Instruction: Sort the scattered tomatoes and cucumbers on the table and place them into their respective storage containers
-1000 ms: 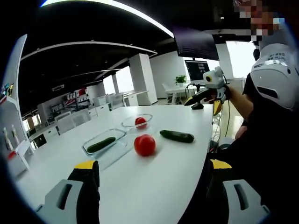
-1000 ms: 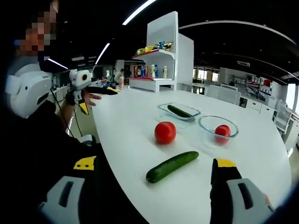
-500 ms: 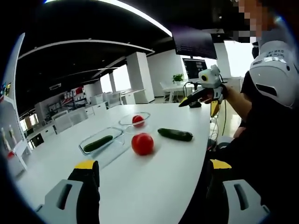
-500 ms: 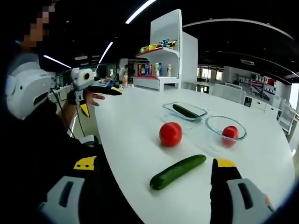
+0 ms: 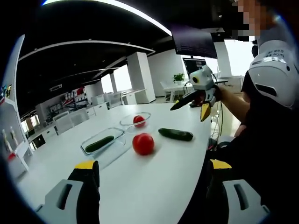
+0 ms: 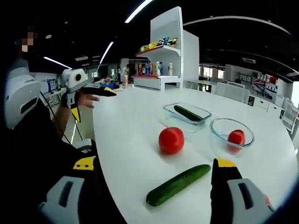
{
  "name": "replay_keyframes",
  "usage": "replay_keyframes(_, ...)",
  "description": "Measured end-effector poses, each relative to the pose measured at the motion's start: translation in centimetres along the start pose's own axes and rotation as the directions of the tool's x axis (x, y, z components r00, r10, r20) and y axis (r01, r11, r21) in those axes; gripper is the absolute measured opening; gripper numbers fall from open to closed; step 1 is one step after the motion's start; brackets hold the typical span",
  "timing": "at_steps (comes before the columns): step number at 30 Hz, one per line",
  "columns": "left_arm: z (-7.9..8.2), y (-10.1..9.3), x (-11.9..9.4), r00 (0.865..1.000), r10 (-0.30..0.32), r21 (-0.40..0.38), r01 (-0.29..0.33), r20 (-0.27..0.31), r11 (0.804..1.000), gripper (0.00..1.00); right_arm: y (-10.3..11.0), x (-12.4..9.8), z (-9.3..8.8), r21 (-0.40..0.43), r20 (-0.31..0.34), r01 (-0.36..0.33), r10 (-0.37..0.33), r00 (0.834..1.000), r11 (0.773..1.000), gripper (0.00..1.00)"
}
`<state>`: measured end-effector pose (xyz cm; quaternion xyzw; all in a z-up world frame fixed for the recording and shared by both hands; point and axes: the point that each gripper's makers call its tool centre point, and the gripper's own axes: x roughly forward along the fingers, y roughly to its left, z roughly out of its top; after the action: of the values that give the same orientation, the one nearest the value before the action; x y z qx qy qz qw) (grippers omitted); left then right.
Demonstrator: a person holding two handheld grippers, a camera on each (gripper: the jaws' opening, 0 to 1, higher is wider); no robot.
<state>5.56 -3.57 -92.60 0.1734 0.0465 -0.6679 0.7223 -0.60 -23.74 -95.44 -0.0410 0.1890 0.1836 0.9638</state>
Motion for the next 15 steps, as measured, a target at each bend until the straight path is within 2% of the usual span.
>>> replay_keyframes(6, -0.3, -0.3, 0.1, 1.0, -0.007, 0.004, 0.007, -0.006, 1.0, 0.95, -0.5, 2.7, -0.4, 0.02, -0.018, -0.007, 0.007, 1.0, 1.0, 0.94)
replay_keyframes(8, -0.4, -0.4, 0.1, 1.0, -0.01, 0.012, 0.01, -0.008, 1.0, 0.94, -1.6, 3.5, -1.2, 0.009, -0.064, 0.046, -0.046, 0.997, 0.999, 0.91)
replay_keyframes(10, -0.4, -0.6, 0.0, 1.0, -0.015, 0.008, 0.015, -0.005, 1.0, 0.94, -2.0, 4.4, -1.6, -0.01, -0.091, 0.064, -0.065, 0.994, 0.998, 0.91)
replay_keyframes(15, -0.7, -0.3, 0.0, 1.0, -0.007, 0.001, 0.007, -0.009, 1.0, 0.94, -2.0, 6.4, -1.6, -0.016, -0.113, 0.051, -0.053, 0.992, 0.999, 0.92)
